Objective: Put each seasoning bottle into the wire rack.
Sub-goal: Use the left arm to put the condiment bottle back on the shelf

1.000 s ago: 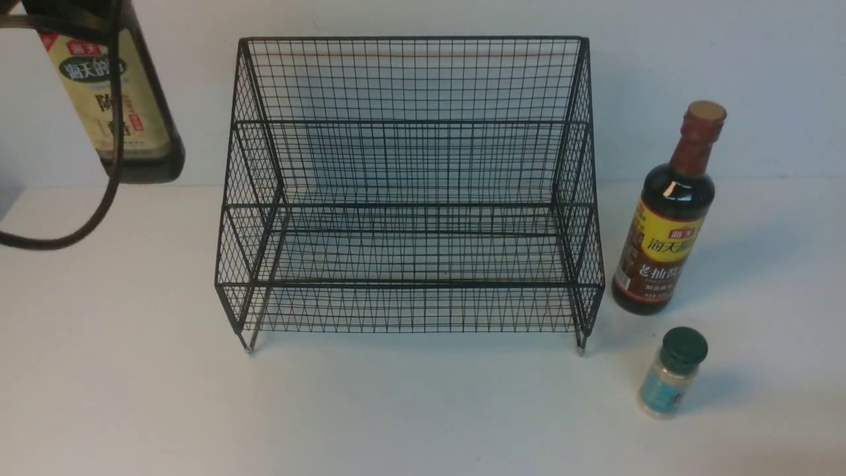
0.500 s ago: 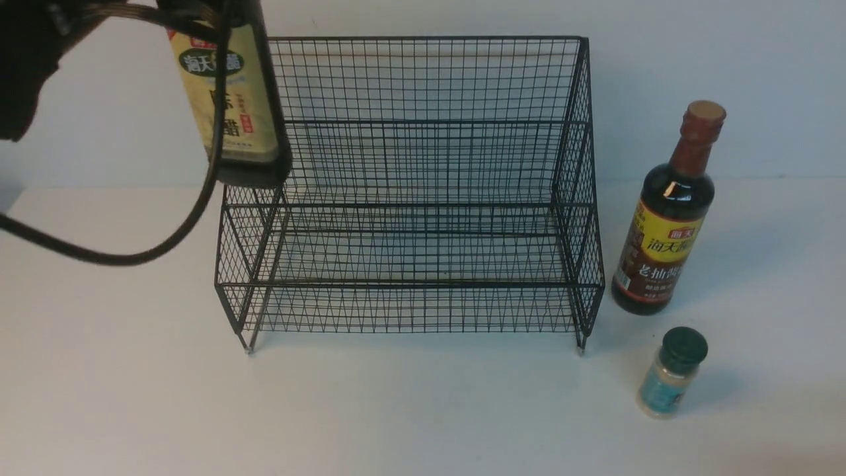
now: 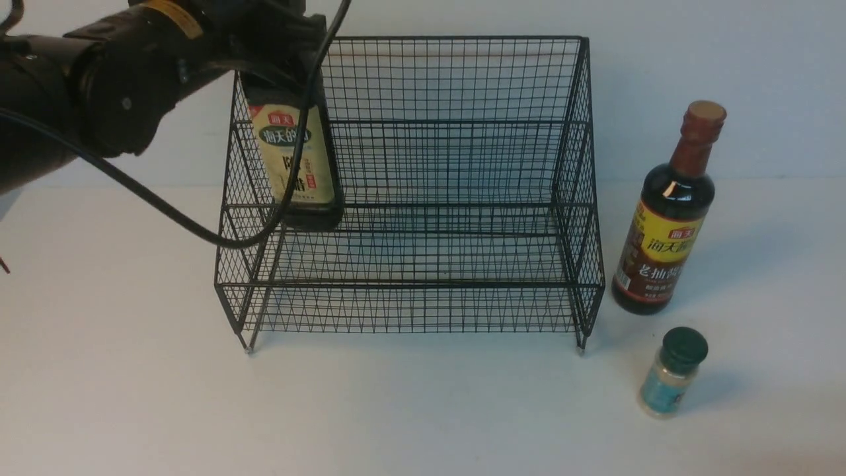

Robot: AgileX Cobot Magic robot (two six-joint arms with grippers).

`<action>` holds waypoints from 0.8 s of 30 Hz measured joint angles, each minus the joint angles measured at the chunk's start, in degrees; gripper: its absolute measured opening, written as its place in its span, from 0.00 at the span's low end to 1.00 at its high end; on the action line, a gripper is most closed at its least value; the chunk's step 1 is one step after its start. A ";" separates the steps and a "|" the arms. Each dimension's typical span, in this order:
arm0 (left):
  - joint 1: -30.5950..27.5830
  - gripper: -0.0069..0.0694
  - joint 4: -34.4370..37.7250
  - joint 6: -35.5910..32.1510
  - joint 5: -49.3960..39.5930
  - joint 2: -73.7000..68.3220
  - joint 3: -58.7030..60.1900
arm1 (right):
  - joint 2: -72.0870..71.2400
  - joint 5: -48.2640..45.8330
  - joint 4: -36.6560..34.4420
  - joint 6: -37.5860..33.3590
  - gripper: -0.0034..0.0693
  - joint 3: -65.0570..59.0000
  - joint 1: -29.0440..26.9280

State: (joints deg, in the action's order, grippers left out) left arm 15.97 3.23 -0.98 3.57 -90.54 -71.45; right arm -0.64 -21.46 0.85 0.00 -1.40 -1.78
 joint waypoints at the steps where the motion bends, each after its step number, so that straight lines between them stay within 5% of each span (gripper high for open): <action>1: 0.00 0.50 0.00 0.00 -0.32 0.00 0.00 | 0.00 0.00 0.00 0.00 0.03 0.00 0.00; 7: 0.13 0.50 0.00 0.00 -8.39 -2.35 -0.16 | 0.00 0.00 0.00 0.00 0.03 0.00 0.00; 15: 0.19 0.50 0.00 0.98 -8.37 -2.73 -0.75 | 0.00 0.00 0.00 0.00 0.03 0.00 0.00; 24: 0.19 0.73 0.00 0.98 -12.90 2.15 -0.81 | 0.00 0.00 0.00 0.00 0.03 0.00 0.00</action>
State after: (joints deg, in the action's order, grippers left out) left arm 16.17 3.23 0.00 -9.33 -88.39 -72.26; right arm -0.64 -21.46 0.85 0.00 -1.40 -1.78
